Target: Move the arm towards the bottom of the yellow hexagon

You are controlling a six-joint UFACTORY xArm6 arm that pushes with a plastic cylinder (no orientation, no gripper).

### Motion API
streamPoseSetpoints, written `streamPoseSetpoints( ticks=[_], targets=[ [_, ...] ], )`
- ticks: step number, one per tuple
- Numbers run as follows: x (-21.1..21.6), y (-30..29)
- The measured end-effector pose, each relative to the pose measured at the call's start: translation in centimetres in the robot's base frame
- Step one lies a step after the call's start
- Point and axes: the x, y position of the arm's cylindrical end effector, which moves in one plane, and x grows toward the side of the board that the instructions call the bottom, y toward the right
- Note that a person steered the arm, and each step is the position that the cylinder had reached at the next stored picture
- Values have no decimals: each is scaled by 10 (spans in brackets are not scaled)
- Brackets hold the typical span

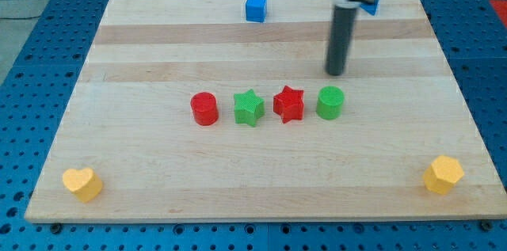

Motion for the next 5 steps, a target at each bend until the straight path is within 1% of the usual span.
streamPoseSetpoints(
  ticks=[1, 2, 3, 4, 5],
  targets=[
    [20, 70],
    [59, 127],
    [112, 165],
    [175, 176],
    [224, 166]
  ],
)
